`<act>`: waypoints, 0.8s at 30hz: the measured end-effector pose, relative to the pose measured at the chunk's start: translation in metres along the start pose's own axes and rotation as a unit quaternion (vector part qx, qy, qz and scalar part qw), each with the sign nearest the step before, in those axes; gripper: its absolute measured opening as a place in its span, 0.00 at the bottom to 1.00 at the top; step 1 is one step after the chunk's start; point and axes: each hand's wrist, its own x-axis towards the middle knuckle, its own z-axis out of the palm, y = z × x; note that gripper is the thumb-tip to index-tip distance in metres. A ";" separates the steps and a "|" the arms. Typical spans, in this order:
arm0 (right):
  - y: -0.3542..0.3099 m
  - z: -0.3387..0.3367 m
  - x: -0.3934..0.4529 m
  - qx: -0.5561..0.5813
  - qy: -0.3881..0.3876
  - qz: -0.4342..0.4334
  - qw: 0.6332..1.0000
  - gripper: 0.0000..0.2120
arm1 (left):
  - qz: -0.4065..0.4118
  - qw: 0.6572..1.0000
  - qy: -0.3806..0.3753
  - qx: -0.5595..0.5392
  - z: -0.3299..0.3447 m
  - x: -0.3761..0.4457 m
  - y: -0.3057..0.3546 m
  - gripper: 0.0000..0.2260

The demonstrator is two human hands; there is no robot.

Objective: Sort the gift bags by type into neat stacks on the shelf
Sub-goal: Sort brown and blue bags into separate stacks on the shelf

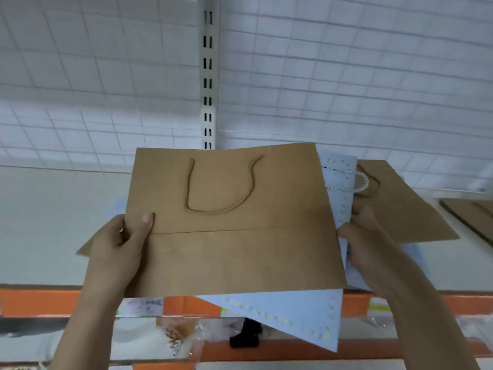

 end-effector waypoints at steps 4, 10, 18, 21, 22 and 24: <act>0.012 -0.061 -0.025 0.008 -0.007 -0.088 0.996 0.09 | -0.019 0.999 -0.013 -0.032 0.046 -0.038 0.022 0.14; 0.047 -0.199 -0.028 -0.182 0.188 -0.167 0.950 0.19 | 0.010 0.998 -0.038 -0.042 0.152 -0.117 0.076 0.14; 0.091 -0.336 -0.019 -0.245 0.262 -0.071 0.931 0.17 | 0.061 0.996 -0.047 0.038 0.264 -0.184 0.118 0.18; 0.101 -0.363 -0.005 -0.230 0.262 -0.050 0.936 0.13 | 0.042 0.997 -0.049 0.032 0.289 -0.191 0.129 0.19; 0.104 -0.371 0.001 -0.226 0.262 -0.045 0.937 0.12 | 0.037 0.998 -0.049 0.028 0.298 -0.191 0.132 0.18; 0.107 -0.384 0.012 -0.219 0.267 -0.036 0.938 0.10 | 0.039 0.998 -0.049 0.027 0.317 -0.189 0.138 0.19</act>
